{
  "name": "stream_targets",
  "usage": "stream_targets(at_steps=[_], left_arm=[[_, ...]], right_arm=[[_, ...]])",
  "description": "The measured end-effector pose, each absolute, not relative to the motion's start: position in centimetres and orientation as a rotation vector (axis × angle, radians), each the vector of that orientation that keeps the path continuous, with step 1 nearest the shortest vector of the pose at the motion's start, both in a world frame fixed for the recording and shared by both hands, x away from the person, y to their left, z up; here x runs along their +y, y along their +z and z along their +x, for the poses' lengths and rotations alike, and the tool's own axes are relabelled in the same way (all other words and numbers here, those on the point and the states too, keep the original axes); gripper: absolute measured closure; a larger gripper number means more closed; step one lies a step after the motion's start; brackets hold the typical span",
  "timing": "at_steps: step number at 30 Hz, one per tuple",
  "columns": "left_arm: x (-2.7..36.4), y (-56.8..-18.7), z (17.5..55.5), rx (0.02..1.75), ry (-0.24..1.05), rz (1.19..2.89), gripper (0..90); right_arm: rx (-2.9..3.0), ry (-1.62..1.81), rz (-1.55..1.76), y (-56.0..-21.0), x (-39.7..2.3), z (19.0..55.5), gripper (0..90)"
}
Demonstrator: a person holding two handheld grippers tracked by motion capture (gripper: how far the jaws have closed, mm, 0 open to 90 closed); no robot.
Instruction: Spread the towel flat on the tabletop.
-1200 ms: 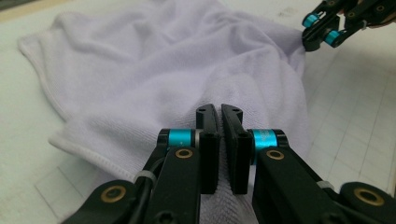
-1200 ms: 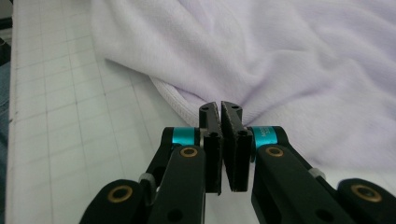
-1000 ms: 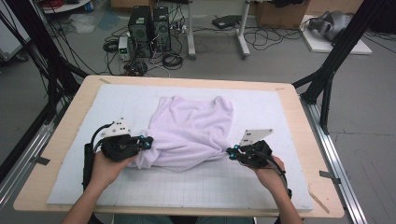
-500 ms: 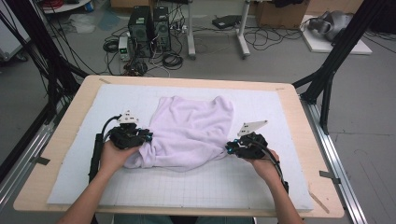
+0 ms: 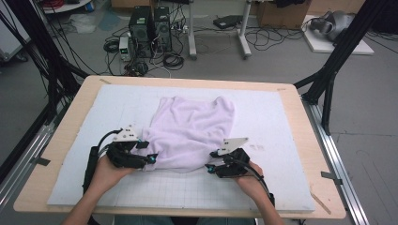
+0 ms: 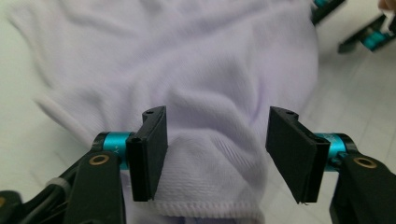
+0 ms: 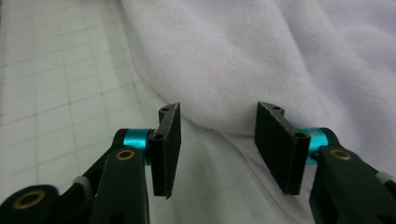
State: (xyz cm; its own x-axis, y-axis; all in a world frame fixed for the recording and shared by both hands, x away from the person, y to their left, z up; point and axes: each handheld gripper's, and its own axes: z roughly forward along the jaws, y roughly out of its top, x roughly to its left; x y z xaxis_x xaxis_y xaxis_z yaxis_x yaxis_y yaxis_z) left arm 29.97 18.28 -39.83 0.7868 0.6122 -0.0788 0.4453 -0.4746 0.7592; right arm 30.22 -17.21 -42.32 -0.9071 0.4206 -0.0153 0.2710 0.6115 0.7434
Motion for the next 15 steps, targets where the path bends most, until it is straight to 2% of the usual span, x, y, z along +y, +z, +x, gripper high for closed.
stream_targets(at_steps=[3, 5, 9, 11, 15], left_arm=[[17.9, -41.6, 30.3, 0.79, 0.237, 2.213, 41.0], [17.8, -42.7, 30.5, 0.786, 0.237, 2.241, 52.0], [17.8, -42.6, 30.4, 0.762, 0.257, 2.224, 73.1], [17.8, -42.3, 30.1, 0.756, 0.263, 2.212, 76.5], [18.1, -40.5, 29.2, 0.736, 0.265, 2.156, 77.7]], right_arm=[[2.655, 1.165, 0.583, -43.2, -15.9, 30.8, 51.0], [2.652, 1.151, 0.584, -43.7, -15.2, 31.3, 55.0], [2.643, 1.143, 0.588, -44.2, -14.5, 31.9, 71.5], [2.654, 1.195, 0.588, -44.1, -14.9, 32.2, 79.0], [2.657, 1.226, 0.538, -42.5, -15.9, 31.3, 80.7]])
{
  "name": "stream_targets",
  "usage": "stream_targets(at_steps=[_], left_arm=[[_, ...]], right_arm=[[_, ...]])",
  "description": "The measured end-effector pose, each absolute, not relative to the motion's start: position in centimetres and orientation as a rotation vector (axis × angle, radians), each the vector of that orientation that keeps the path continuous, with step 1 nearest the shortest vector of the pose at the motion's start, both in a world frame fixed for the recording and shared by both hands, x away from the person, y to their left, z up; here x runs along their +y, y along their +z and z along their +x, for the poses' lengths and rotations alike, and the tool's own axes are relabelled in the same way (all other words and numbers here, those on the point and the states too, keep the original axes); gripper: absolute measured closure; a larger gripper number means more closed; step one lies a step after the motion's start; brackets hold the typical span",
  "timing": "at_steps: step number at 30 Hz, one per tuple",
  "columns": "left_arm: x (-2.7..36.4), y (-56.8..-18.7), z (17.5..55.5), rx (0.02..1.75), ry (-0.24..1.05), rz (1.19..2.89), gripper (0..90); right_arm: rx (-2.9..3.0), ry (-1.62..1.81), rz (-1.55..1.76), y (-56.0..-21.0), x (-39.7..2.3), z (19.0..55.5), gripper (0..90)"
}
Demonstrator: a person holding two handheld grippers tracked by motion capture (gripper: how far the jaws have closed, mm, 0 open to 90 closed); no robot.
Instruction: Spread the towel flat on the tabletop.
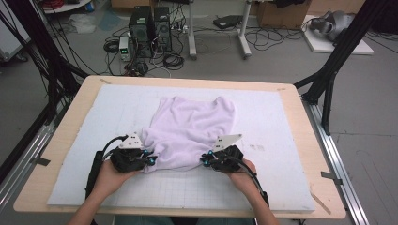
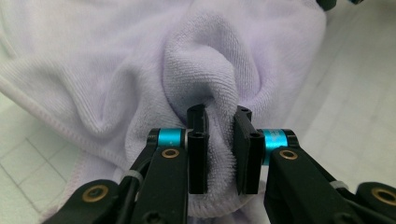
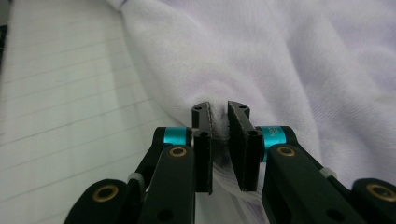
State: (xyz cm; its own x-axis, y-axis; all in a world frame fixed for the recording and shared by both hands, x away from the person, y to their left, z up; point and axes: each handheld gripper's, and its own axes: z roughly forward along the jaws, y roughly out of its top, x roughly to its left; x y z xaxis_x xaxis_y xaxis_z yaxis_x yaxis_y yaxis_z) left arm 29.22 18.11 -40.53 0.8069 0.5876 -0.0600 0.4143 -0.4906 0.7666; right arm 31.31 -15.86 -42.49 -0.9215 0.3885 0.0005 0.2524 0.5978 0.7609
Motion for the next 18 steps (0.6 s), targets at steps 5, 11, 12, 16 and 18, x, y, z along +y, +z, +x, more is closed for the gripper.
stream_targets(at_steps=[5, 11, 12, 16, 18], left_arm=[[17.4, -37.0, 27.4, 0.643, 0.273, 2.11, 77.7], [16.3, -33.5, 26.1, 0.554, 0.246, 2.042, 77.7], [16.3, -33.3, 26.3, 0.552, 0.247, 2.034, 77.6], [16.4, -34.4, 28.6, 0.637, 0.306, 2.061, 77.2], [16.6, -35.7, 30.5, 0.711, 0.311, 2.087, 76.8]], right_arm=[[2.621, 1.272, 0.485, -39.0, -18.2, 29.3, 80.7], [2.546, 1.313, 0.429, -34.1, -21.3, 27.3, 80.8], [2.531, 1.306, 0.419, -33.3, -21.5, 27.3, 80.8], [2.51, 1.263, 0.443, -32.1, -21.8, 29.0, 80.5], [2.522, 1.248, 0.496, -33.1, -21.5, 30.8, 80.2]])
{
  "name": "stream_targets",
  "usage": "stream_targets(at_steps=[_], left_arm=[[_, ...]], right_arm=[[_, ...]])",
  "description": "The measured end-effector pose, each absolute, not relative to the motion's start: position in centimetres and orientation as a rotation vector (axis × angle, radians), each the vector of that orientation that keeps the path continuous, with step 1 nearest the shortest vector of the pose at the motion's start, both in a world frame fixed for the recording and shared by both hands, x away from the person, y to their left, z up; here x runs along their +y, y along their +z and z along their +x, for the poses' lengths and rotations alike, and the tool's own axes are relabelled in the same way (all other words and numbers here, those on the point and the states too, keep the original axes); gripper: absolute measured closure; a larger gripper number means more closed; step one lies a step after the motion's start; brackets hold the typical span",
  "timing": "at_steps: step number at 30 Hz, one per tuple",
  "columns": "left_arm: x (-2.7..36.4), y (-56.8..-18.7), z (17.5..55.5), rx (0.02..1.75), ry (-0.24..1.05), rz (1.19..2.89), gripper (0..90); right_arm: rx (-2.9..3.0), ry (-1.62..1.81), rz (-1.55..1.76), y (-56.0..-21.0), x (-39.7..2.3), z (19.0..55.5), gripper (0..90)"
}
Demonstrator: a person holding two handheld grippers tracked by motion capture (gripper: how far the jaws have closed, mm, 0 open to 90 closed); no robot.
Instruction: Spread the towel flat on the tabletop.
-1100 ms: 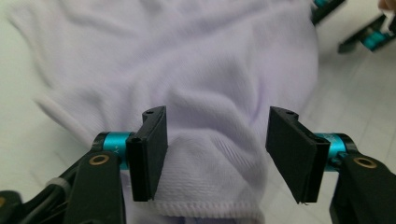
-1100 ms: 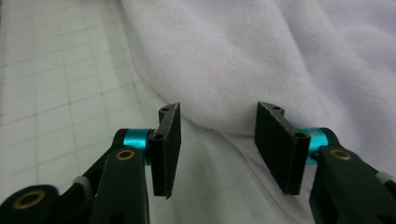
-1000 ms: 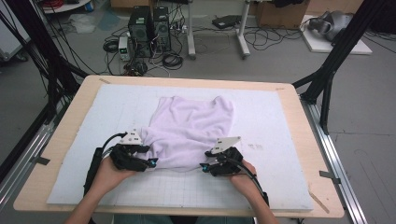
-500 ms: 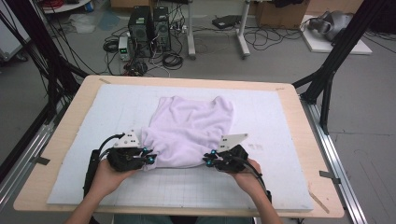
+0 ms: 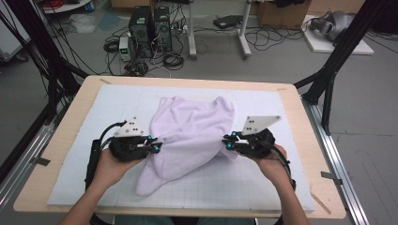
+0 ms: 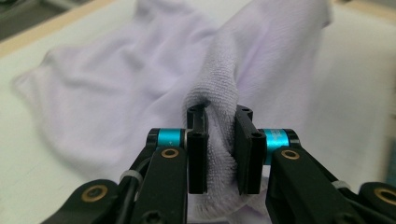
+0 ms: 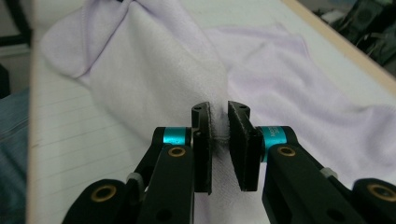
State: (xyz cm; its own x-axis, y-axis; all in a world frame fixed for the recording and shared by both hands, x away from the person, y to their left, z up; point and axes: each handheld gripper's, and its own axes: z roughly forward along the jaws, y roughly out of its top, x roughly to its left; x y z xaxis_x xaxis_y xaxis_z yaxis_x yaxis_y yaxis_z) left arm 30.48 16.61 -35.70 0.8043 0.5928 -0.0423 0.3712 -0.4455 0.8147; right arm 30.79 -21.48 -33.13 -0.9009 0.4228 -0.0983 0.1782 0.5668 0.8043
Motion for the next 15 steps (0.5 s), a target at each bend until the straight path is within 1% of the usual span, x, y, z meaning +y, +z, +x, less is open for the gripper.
stream_targets(at_steps=[1, 2, 4, 6, 9, 11, 12, 15], left_arm=[[16.6, -36.1, 30.9, 0.727, 0.312, 2.093, 76.8], [16.6, -37.0, 31.9, 0.756, 0.34, 2.12, 76.7], [16.6, -38.5, 33.7, 0.81, 0.335, 2.16, 76.8], [16.7, -39.6, 34.9, 0.849, 0.331, 2.187, 76.9], [16.8, -41.3, 36.4, 0.915, 0.314, 2.193, 76.8], [16.8, -41.8, 36.7, 0.924, 0.302, 2.194, 75.4], [16.8, -41.7, 36.7, 0.924, 0.309, 2.195, 73.5], [17.2, -40.6, 35.9, 0.919, 0.367, 2.157, 61.8]], right_arm=[[2.526, 1.259, 0.533, -34.0, -21.3, 31.8, 80.1], [2.542, 1.264, 0.563, -34.5, -21.2, 32.3, 80.0], [2.565, 1.235, 0.654, -37.0, -20.4, 34.6, 79.9], [2.586, 1.198, 0.706, -38.6, -19.7, 36.1, 79.6], [2.606, 1.178, 0.765, -40.2, -19.1, 37.8, 79.0], [2.613, 1.165, 0.791, -40.8, -18.9, 38.5, 77.8], [2.612, 1.161, 0.792, -40.8, -18.9, 38.6, 75.7], [2.582, 1.174, 0.789, -40.2, -19.2, 38.0, 69.4]])
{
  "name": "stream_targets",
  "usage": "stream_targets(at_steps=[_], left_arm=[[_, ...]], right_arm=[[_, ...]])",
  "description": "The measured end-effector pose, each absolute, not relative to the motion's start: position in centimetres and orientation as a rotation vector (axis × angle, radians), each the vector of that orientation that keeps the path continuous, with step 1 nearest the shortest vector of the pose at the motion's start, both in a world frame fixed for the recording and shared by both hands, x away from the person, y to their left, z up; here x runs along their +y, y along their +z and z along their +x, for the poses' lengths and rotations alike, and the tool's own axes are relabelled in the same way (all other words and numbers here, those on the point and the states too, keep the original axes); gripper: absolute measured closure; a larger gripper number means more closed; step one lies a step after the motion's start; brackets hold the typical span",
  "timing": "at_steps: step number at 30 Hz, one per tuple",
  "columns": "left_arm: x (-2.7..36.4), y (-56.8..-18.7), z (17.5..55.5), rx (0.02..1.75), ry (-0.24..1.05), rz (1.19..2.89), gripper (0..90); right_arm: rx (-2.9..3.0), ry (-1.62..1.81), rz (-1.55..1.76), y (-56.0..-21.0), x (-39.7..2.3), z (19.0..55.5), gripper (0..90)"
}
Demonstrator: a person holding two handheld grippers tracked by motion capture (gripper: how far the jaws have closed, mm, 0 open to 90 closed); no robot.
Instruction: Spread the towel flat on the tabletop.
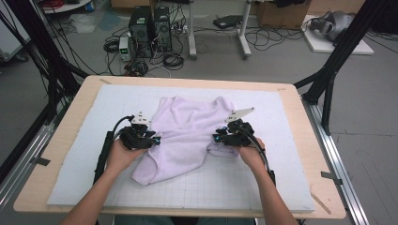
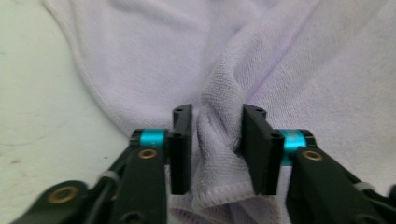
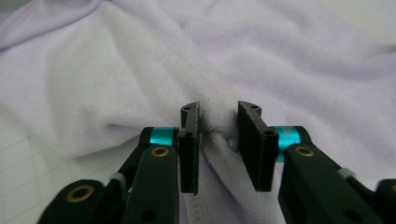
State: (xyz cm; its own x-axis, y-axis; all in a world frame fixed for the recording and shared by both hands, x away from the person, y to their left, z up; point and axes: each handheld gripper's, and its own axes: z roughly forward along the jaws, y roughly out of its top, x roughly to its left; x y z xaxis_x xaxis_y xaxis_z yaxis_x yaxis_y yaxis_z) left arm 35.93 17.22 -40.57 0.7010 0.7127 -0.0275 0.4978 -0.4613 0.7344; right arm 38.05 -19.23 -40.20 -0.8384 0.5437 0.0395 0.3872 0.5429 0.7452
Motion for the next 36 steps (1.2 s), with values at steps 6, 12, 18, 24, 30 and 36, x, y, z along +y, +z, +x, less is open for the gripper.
stream_targets(at_steps=[6, 12, 18, 24, 30, 36], left_arm=[[18.6, -38.1, 33.5, 0.904, 0.404, 2.081, 44.8], [17.6, -37.0, 30.5, 0.777, 0.422, 2.085, 43.1], [15.3, -39.5, 29.8, 0.687, 0.387, 2.207, 49.4], [15.4, -43.1, 30.5, 0.719, 0.349, 2.272, 59.2], [16.0, -43.1, 30.5, 0.719, 0.324, 2.242, 76.3], [15.8, -41.3, 29.1, 0.685, 0.305, 2.188, 82.1]], right_arm=[[2.505, 1.241, 0.665, -37.8, -19.4, 34.5, 63.4], [2.535, 1.268, 0.552, -38.4, -17.8, 31.5, 61.2], [2.6, 1.209, 0.545, -41.3, -15.6, 31.0, 58.5], [2.64, 1.129, 0.553, -43.5, -13.9, 31.5, 62.6], [2.665, 1.2, 0.563, -44.2, -13.6, 32.0, 79.3], [2.65, 1.28, 0.523, -42.1, -15.4, 31.0, 83.7]])
